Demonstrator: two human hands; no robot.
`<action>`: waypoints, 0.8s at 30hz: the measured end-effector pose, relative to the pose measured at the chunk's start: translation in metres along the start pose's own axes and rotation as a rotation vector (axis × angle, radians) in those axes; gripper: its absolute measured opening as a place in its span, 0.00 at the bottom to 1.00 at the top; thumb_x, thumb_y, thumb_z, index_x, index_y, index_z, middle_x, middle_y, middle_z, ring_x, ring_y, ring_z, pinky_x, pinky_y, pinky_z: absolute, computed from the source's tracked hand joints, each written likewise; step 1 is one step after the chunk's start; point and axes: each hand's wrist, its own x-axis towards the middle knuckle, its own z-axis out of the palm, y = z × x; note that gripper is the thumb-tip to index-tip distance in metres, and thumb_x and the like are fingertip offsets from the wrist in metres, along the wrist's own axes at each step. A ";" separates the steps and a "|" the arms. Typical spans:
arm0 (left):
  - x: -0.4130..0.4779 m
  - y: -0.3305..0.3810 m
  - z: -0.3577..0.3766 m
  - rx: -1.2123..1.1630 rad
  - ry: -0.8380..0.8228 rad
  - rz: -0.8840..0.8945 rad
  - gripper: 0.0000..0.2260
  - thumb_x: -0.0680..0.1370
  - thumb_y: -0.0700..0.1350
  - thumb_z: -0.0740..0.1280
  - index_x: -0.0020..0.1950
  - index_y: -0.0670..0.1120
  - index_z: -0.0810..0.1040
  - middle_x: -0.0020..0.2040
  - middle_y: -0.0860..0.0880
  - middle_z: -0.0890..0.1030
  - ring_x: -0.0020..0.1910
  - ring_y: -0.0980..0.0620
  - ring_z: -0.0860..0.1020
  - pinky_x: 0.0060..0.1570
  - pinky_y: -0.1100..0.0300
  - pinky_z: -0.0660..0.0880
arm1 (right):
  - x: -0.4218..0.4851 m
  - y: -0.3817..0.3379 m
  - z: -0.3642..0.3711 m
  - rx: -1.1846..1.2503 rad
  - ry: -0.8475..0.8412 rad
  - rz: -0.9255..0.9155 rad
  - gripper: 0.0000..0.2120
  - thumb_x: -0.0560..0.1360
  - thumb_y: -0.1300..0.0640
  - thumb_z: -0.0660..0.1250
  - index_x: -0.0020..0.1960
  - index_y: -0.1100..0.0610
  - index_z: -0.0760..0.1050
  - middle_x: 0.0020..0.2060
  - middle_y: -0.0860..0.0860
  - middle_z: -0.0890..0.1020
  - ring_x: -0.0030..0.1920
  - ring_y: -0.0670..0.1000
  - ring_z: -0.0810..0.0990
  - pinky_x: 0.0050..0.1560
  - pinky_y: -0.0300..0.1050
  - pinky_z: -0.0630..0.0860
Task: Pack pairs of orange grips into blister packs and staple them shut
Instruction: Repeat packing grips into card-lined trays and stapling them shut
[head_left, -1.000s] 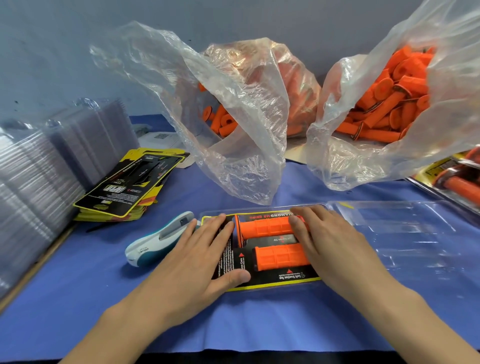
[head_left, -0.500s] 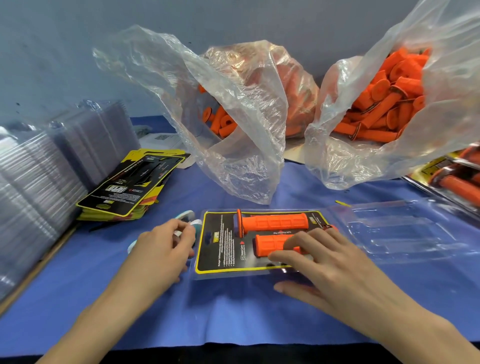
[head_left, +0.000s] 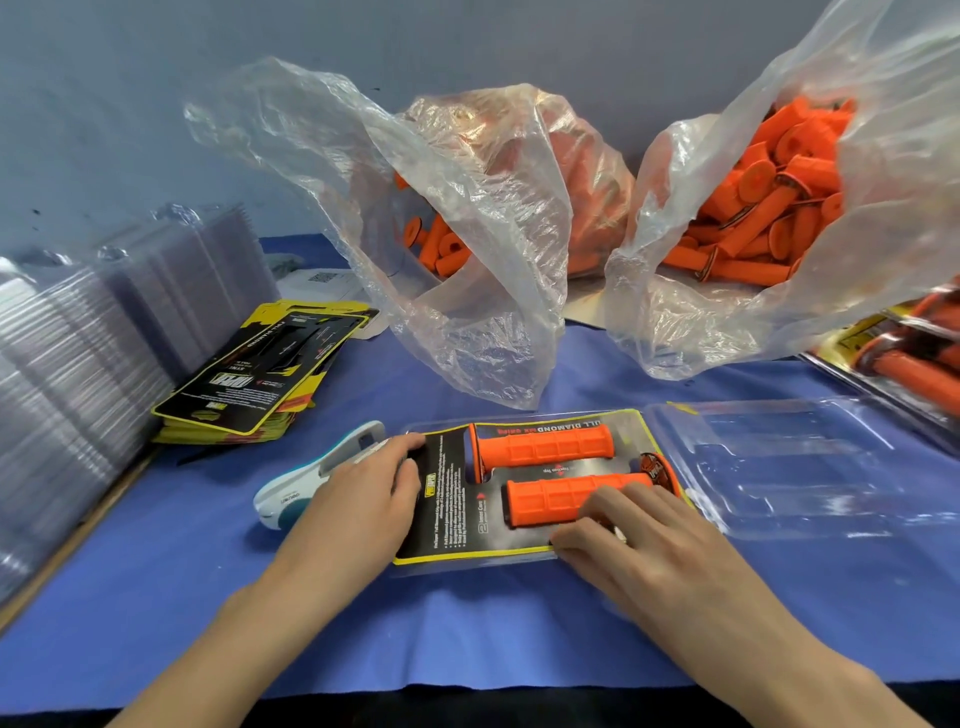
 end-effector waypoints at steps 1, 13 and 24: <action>0.000 -0.001 0.001 0.001 -0.014 -0.005 0.15 0.83 0.48 0.56 0.67 0.59 0.73 0.48 0.54 0.82 0.52 0.49 0.78 0.44 0.55 0.68 | 0.000 0.000 -0.001 0.003 0.010 0.013 0.05 0.79 0.57 0.68 0.44 0.53 0.77 0.40 0.48 0.72 0.39 0.53 0.71 0.42 0.47 0.72; 0.000 -0.009 -0.001 -0.044 -0.038 0.000 0.11 0.83 0.51 0.54 0.62 0.59 0.72 0.39 0.57 0.79 0.43 0.55 0.76 0.41 0.55 0.66 | -0.005 0.000 -0.015 0.005 0.012 0.038 0.12 0.81 0.48 0.65 0.44 0.53 0.80 0.39 0.49 0.77 0.37 0.53 0.75 0.39 0.49 0.77; -0.004 -0.012 -0.002 -0.047 -0.056 0.073 0.12 0.81 0.55 0.59 0.65 0.65 0.69 0.32 0.57 0.79 0.39 0.58 0.78 0.41 0.53 0.74 | -0.002 0.061 -0.035 0.181 -0.064 0.562 0.14 0.78 0.63 0.64 0.61 0.50 0.78 0.55 0.45 0.82 0.58 0.54 0.77 0.55 0.47 0.69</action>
